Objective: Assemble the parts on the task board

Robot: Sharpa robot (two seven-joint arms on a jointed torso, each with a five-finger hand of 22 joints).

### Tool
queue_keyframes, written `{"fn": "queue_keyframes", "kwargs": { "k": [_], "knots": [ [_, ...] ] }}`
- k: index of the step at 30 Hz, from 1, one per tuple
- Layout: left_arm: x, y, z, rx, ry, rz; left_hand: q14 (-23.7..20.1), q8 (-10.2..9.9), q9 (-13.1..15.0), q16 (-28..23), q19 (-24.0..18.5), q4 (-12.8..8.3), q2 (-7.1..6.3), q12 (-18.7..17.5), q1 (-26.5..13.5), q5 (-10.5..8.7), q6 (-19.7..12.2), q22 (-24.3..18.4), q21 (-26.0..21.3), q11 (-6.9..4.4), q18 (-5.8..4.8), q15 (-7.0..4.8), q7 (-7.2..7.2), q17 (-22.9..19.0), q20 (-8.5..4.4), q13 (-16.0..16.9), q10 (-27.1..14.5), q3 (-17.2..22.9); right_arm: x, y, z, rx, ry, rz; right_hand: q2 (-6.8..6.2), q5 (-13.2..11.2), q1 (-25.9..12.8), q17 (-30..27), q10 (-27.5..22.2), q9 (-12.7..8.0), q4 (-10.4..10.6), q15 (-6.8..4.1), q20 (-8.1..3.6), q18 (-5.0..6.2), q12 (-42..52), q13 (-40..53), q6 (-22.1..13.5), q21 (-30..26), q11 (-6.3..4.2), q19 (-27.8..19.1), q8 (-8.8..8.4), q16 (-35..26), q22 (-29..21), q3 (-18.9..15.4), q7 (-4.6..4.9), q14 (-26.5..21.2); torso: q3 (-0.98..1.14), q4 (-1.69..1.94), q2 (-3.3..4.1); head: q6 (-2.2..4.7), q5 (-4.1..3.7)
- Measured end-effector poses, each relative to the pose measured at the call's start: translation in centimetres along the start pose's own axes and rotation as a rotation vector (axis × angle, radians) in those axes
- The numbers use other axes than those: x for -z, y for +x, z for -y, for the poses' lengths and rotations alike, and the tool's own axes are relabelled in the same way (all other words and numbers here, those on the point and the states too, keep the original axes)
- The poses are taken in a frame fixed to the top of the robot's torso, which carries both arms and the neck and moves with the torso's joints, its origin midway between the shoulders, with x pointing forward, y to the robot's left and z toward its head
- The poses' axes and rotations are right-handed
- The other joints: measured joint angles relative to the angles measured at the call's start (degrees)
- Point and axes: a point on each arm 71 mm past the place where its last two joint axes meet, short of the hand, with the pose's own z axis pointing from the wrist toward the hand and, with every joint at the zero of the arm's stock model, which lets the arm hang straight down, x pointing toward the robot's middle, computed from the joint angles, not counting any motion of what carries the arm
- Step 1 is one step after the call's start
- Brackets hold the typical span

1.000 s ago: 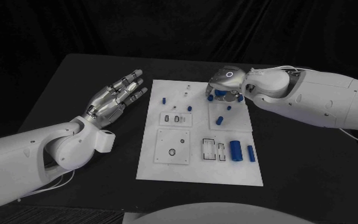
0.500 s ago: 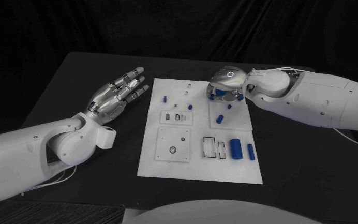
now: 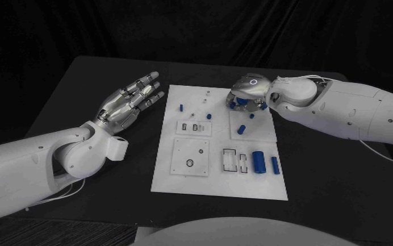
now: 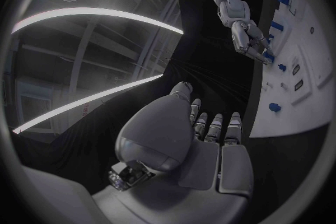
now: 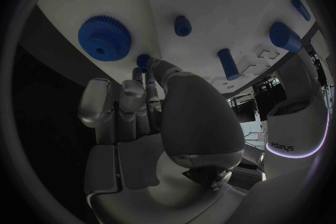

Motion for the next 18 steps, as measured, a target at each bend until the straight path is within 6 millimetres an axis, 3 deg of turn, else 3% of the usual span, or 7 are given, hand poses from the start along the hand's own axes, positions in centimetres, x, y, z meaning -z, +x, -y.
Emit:
{"fn": "queue_keyframes", "kwargs": {
  "k": [5,9,13,18],
  "knots": [
    [-0.05,0.04,-0.03,0.002,0.0,-0.004,0.0,0.0,0.0,0.22,0.19,-0.16,0.0,0.0,0.0,0.0,-0.21,0.0,0.0,0.0,0.0,0.0,0.2,0.0,0.19,0.0,0.0,0.16,0.06,0.16,0.17,-0.004,0.004,-0.002,0.22,2.1,1.2,-0.04,1.61,0.71,-0.93,0.0,0.0,0.0,-0.01,0.14,1.46,0.0,-0.1,0.0,0.7,0.0,0.18,1.25,1.46,0.0,0.0,-0.03,-0.11,-0.09,-0.04],
    [-0.05,0.0,-0.03,0.003,0.0,-0.004,0.06,0.0,0.0,0.22,0.19,-0.21,0.0,0.0,0.0,0.0,-0.07,0.0,0.0,0.23,-0.01,0.34,0.34,0.02,0.19,0.05,0.23,0.57,0.09,0.14,0.16,-0.005,0.001,0.006,0.53,3.12,1.81,-0.03,3.2,1.24,-1.73,0.0,0.0,0.01,-0.37,0.14,2.34,0.0,-0.16,0.0,1.12,0.0,0.8,2.03,1.89,0.0,0.0,-0.03,-0.2,-0.07,-0.09],
    [0.01,-0.05,0.0,0.003,0.0,-0.004,0.0,0.0,0.0,0.22,0.21,-0.23,0.0,0.0,0.0,0.0,0.0,0.0,0.23,0.23,-0.01,0.41,0.41,0.04,0.21,0.05,0.23,0.59,0.27,0.02,0.09,-0.009,-0.005,0.025,0.41,1.73,2.65,0.21,5.26,1.92,-1.86,0.0,0.31,0.01,-0.4,0.14,3.51,0.04,0.07,0.32,1.96,0.0,1.51,2.16,2.8,0.0,0.0,-0.06,-0.29,0.25,0.09],
    [0.12,-0.16,0.06,0.002,0.0,-0.002,0.1,0.0,0.07,0.41,0.18,-0.41,-0.23,0.0,0.22,0.0,0.2,0.05,0.23,0.43,-0.01,0.51,0.61,0.04,0.59,0.1,0.44,1.04,0.46,-0.38,-0.33,-0.017,-0.022,0.059,0.75,0.57,3.08,0.65,6.45,2.56,-2.05,0.02,0.28,0.01,-0.19,0.14,4.94,0.51,1.24,0.74,2.47,0.0,2.22,1.97,3.19,0.45,0.0,-0.1,-0.37,1.04,0.22]
  ]
}}
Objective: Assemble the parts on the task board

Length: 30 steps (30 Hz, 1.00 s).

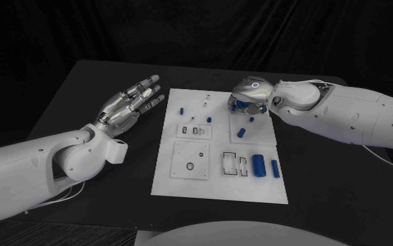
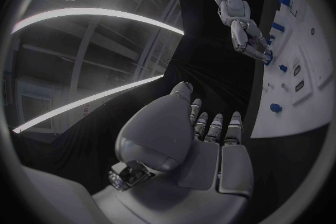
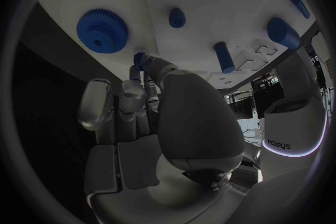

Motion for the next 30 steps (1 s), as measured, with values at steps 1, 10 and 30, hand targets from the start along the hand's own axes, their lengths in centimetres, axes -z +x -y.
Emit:
{"fn": "queue_keyframes", "kwargs": {
  "k": [1,10,30],
  "knots": [
    [0.0,0.0,0.0,0.0,0.0,0.0,0.1,0.0,0.0,0.04,0.0,-0.07,0.0,0.0,0.0,0.0,0.0,0.0,0.0,0.0,0.0,0.1,0.0,0.0,0.0,0.0,0.0,0.07,0.0,-0.2,-0.1,0.0,-0.005,0.01,0.15,-0.46,0.16,0.12,0.28,0.16,-0.14,0.18,0.0,-0.01,0.0,0.0,0.55,0.0,0.28,0.0,0.28,0.0,0.15,-0.14,0.01,0.18,0.0,-0.01,-0.01,0.12,0.02],
    [0.1,-0.1,0.0,-0.001,0.0,0.002,0.1,0.23,0.06,0.26,0.2,-0.06,0.0,1.11,0.0,0.46,0.62,-0.01,0.0,1.22,0.0,0.1,0.62,0.09,0.21,0.6,2.03,1.18,-1.5,-3.6,-0.2,0.026,-0.034,0.101,0.44,-1.23,0.44,0.6,0.77,0.39,-0.14,0.04,0.02,-0.01,0.0,0.0,1.03,0.27,0.77,0.39,0.31,0.0,0.66,-0.15,0.26,0.4,-0.05,-0.07,-0.11,0.76,0.2],
    [0.2,0.2,0.0,-0.079,-0.007,-0.043,-0.42,0.36,0.0,0.26,-0.63,1.2,-1.08,1.67,-0.6,-0.04,-0.61,-0.19,0.0,1.24,0.0,-1.26,-0.22,-0.02,-0.63,0.65,2.05,2.75,-5.8,-4.9,0.9,0.052,-0.004,0.103,0.44,-1.24,0.45,-0.19,0.77,0.05,0.25,0.22,0.02,0.0,-1.95,0.0,-0.34,0.27,0.77,0.39,-0.87,-0.24,0.55,-0.54,0.38,0.21,-0.27,0.57,0.41,0.94,-0.08]
  ]
}}
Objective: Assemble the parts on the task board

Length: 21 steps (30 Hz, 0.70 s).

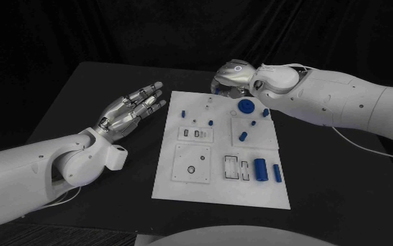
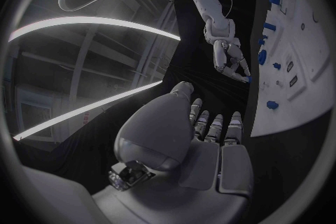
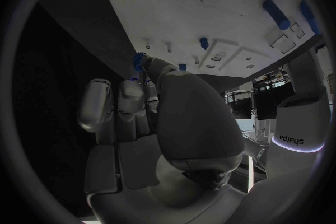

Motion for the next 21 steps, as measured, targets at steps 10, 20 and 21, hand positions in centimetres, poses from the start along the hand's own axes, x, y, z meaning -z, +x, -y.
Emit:
{"fn": "queue_keyframes", "kwargs": {
  "k": [10,20,21],
  "knots": [
    [0.14,-0.1,0.04,-0.022,-0.002,-0.009,0.0,0.0,0.0,0.0,0.0,0.0,0.0,-0.01,0.0,0.0,0.0,0.01,0.0,0.0,0.0,0.0,0.0,0.0,0.0,0.0,0.0,0.0,-0.82,0.17,0.17,-0.027,0.019,-0.017,-0.01,0.0,-0.01,0.33,0.19,-0.21,0.0,0.0,0.0,0.0,-0.53,-0.02,-0.62,0.0,-0.19,0.0,-0.65,0.01,0.57,0.0,0.0,0.0,-0.15,0.74,0.62,0.42,-0.96],
    [0.08,-0.25,-0.02,-0.03,-0.004,-0.014,0.0,0.0,0.0,0.0,0.0,0.08,0.0,-0.02,0.0,0.0,0.0,-0.06,-0.24,-0.2,0.0,0.0,0.0,0.0,0.0,-0.06,-0.2,0.39,-1.11,0.29,-0.19,-0.048,0.018,-0.02,-0.02,-0.01,-0.02,0.33,0.19,-0.27,0.0,0.0,0.21,0.0,-0.68,-0.04,-0.83,0.0,-0.2,0.2,-0.88,0.01,0.96,0.0,0.2,0.0,-0.27,1.1,1.22,1.01,-1.43],
    [0.06,-0.24,-0.03,-0.029,-0.004,-0.015,0.0,0.0,0.0,-0.01,0.0,0.08,0.01,-0.02,0.0,0.0,0.0,-0.06,-0.24,-0.2,0.0,0.0,0.0,0.0,-0.01,-0.06,-0.2,0.39,-1.1,0.32,-0.19,-0.049,0.018,-0.021,-0.02,-0.02,-0.02,0.34,0.18,-0.27,0.16,0.0,0.21,0.0,-0.72,-0.04,-0.82,0.0,-0.2,0.2,-0.88,0.01,1.07,-0.16,0.2,0.0,-0.27,1.11,1.26,1.04,-1.43]
  ]
}}
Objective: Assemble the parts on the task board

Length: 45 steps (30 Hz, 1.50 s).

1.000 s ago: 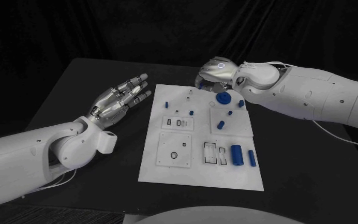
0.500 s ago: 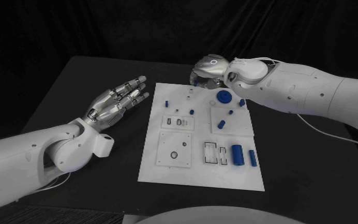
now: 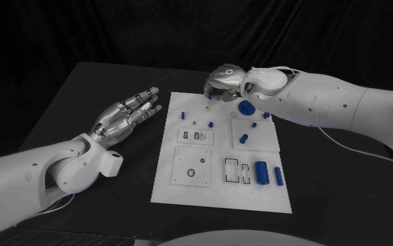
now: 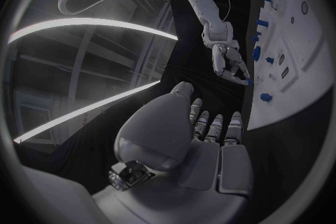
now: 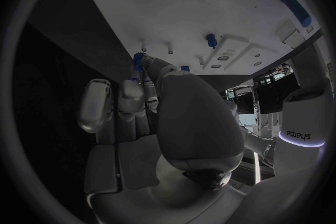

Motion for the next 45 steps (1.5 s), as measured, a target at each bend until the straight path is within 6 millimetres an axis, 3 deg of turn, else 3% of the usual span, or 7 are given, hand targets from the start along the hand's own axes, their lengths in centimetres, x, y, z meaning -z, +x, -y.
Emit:
{"fn": "queue_keyframes", "kwargs": {
  "k": [15,26,36,45],
  "knots": [
    [-0.1,0.0,0.0,0.001,-0.001,-0.007,0.0,0.0,0.0,-0.22,-0.2,0.0,0.0,-0.01,0.0,0.0,0.0,-0.04,0.0,0.0,0.0,0.0,0.0,-0.05,-0.2,-0.05,0.0,0.32,0.1,0.7,-0.1,-0.017,0.006,-0.023,-0.01,0.35,-0.01,0.12,0.2,-0.19,0.0,0.0,0.0,0.0,-0.61,0.01,-0.61,0.0,-0.21,0.0,-0.49,0.0,0.22,0.0,-0.2,0.0,0.02,0.1,-0.15,-0.35,-0.12],
    [-0.1,-0.1,-0.1,0.002,-0.001,-0.01,0.0,0.0,0.0,-0.22,-0.2,0.0,0.0,-0.04,0.0,0.0,-0.21,-0.04,0.0,0.04,0.0,0.0,0.2,-0.05,-0.2,-0.05,-0.36,0.32,0.3,0.9,0.1,-0.022,0.015,-0.038,-0.01,0.75,-0.01,0.05,0.2,-0.32,0.0,0.21,0.0,0.0,-1.05,-0.05,-0.82,0.0,-0.21,0.0,-0.77,0.0,0.31,0.0,0.0,-0.21,-0.08,0.1,-0.3,-0.53,-0.2],
    [-0.2,-0.2,-0.2,0.002,-0.002,-0.013,0.0,0.0,0.01,-0.22,-0.2,-0.01,0.0,-0.04,0.0,0.0,-0.35,-0.03,0.0,0.05,0.0,0.0,0.35,-0.05,-0.2,-0.08,-0.36,0.63,0.1,1.2,0.0,-0.025,0.032,-0.048,-0.01,0.75,-0.01,-1.12,-0.34,-0.67,0.19,0.72,0.51,0.0,-1.51,-0.05,-1.72,-0.08,-0.9,-0.92,-1.61,-0.61,0.23,0.19,-0.05,-1.13,-0.08,0.08,-0.34,-0.53,-0.31],
    [-0.3,-0.2,-0.2,0.006,-0.002,-0.019,0.0,0.0,0.01,-0.22,-0.2,-0.17,0.01,-0.04,0.0,0.0,-0.41,-0.03,0.01,0.05,0.0,0.01,0.41,-0.1,-0.2,-0.1,-0.36,0.79,0.0,1.5,0.0,-0.029,0.057,-0.051,-0.08,1.02,-0.45,-1.13,-0.96,-0.8,0.19,0.92,0.51,0.0,-1.59,0.0,-2.15,-0.24,-0.69,-0.93,-1.95,-0.61,0.22,0.19,0.1,-1.33,-0.1,0.05,-0.37,-0.87,-0.01]
  ]
}}
